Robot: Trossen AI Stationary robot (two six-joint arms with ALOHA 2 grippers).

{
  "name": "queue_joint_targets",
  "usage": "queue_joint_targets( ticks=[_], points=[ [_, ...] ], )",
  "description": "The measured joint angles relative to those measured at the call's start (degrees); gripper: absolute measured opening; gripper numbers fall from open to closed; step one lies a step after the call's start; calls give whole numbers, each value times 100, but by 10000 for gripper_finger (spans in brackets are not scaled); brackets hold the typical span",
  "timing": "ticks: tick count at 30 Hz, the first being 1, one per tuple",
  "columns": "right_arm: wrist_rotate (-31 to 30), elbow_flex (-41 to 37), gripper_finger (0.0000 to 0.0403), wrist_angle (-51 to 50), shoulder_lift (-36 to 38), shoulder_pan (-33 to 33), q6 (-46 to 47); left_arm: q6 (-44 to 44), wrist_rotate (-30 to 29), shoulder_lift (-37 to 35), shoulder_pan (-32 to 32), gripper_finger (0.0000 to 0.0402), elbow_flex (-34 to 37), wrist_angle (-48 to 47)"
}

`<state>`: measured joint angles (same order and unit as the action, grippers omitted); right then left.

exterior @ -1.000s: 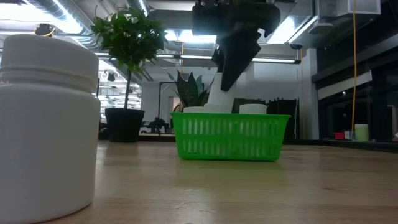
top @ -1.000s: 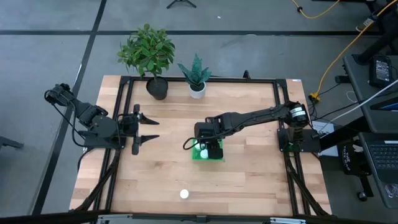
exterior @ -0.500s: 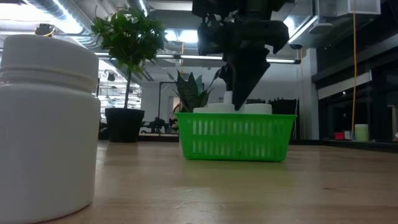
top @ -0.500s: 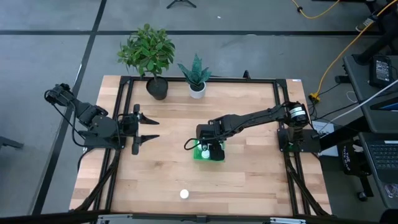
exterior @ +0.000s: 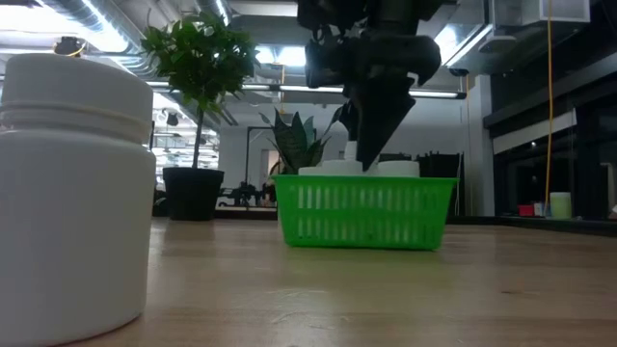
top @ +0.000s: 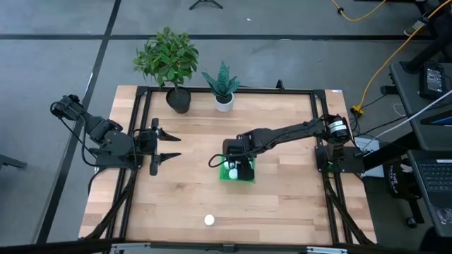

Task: Pick and place pill bottles into a basket
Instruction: Put the white pill bottle into the green basket

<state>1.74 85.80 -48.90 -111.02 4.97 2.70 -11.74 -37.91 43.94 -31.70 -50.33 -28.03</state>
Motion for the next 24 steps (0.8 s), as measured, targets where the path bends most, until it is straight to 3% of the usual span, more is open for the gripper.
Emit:
queue_joint_targets(
  ticks=[24],
  points=[
    [211,2,212,-12,0,0,-15,1,0,0,0,223,-2,0]
  ],
)
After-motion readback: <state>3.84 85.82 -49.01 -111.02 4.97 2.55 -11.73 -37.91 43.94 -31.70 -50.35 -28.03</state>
